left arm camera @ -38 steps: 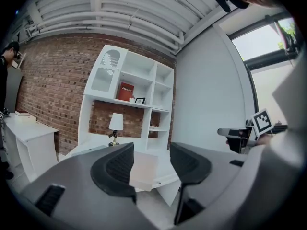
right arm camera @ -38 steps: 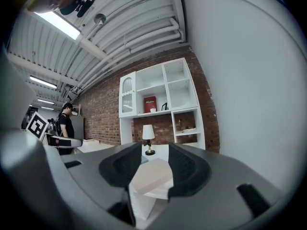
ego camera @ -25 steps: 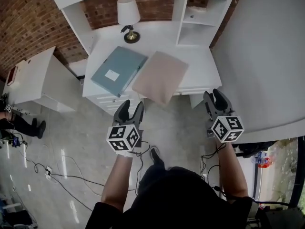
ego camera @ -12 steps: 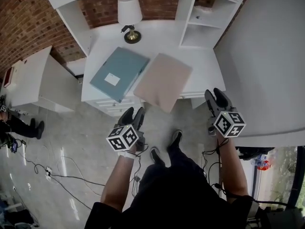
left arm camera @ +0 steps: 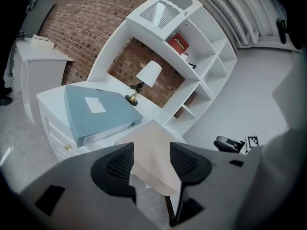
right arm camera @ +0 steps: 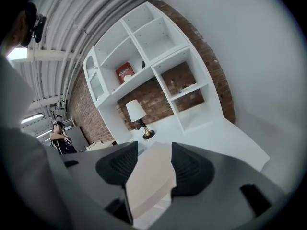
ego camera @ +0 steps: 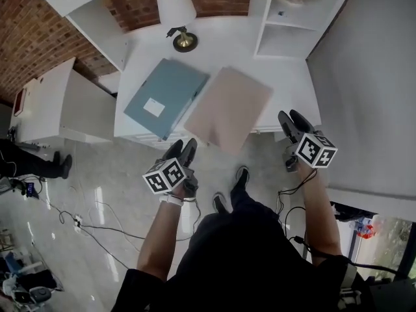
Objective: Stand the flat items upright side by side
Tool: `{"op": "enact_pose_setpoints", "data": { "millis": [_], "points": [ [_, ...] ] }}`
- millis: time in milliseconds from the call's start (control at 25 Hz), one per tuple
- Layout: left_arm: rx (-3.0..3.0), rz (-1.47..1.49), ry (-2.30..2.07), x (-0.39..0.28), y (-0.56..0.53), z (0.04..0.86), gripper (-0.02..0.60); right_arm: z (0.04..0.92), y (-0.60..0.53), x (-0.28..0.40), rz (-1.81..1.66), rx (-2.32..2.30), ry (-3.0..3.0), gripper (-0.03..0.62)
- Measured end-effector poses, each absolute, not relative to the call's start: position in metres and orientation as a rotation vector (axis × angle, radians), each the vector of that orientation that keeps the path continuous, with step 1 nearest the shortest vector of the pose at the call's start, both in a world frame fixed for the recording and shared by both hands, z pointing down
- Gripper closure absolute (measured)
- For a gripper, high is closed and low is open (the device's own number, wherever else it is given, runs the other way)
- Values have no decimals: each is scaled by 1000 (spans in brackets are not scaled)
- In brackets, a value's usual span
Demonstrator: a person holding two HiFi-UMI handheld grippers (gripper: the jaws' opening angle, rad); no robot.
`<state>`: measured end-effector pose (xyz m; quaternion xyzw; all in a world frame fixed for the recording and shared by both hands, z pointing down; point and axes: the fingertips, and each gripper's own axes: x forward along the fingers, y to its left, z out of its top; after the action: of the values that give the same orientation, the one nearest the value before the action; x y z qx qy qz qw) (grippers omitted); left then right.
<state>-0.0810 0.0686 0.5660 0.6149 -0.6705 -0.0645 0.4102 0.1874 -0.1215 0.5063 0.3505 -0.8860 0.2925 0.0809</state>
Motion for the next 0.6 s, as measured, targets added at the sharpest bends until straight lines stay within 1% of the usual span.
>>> {"op": "enact_pose_setpoints", "data": {
  "millis": [240,480,600],
  "points": [
    [1404,-165,-1690,-86,37,602,365,552,-186,170,940,947,-2606,364],
    [1267,-186,-1716,-87,22,631,365,587,-238,155,927,796,-2584,338],
    [1238,-145,-1712,-80,18,640,362,601,-253,143,915,649,-2549,346]
  ]
}}
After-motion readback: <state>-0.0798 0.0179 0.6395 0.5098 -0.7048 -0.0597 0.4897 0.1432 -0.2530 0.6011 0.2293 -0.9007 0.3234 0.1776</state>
